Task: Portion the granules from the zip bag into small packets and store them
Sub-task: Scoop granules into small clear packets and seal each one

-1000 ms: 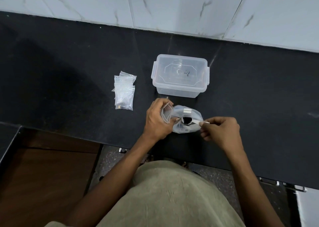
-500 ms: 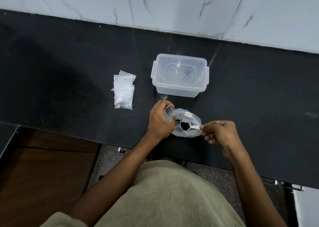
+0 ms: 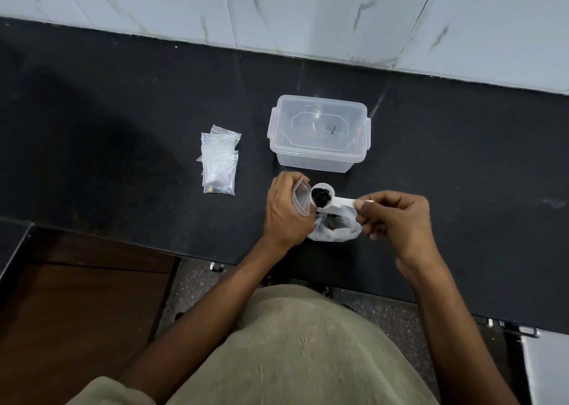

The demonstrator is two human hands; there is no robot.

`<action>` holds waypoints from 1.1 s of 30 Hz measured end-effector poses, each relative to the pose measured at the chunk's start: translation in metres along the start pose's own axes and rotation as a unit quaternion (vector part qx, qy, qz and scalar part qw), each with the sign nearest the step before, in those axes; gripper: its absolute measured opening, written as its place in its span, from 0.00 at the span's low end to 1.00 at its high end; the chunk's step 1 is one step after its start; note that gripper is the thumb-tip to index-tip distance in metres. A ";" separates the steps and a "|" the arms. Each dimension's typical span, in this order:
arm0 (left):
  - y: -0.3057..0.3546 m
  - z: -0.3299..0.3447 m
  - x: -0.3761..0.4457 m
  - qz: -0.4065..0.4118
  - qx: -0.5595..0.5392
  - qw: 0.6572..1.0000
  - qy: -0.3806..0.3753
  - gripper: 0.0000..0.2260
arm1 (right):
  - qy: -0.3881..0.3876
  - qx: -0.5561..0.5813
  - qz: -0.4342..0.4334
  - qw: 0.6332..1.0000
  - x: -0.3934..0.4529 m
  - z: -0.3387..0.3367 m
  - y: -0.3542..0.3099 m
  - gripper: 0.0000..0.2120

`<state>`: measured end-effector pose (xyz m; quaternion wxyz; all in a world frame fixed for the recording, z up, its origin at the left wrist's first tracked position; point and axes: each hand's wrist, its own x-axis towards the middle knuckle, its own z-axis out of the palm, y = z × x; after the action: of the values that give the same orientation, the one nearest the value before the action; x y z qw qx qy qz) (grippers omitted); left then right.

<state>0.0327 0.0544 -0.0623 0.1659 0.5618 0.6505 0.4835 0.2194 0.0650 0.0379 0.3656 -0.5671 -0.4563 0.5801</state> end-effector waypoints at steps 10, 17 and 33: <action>0.008 0.003 0.003 0.009 -0.016 1.000 0.021 0.18 | 0.022 -0.144 -0.171 0.975 -0.012 0.036 0.004 0.05; 0.005 -0.002 0.002 -0.042 -0.087 0.995 0.040 0.21 | 0.000 -0.317 -0.405 0.858 -0.009 0.048 0.023 0.06; -0.007 -0.008 0.008 -0.053 -0.099 0.992 0.052 0.18 | 0.026 -0.196 -0.379 0.904 0.000 0.048 0.041 0.06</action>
<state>0.0201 0.0587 -0.0616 0.2118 0.4820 0.6360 0.5642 0.1755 0.0462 -0.0034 0.4513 -0.4264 -0.7315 0.2819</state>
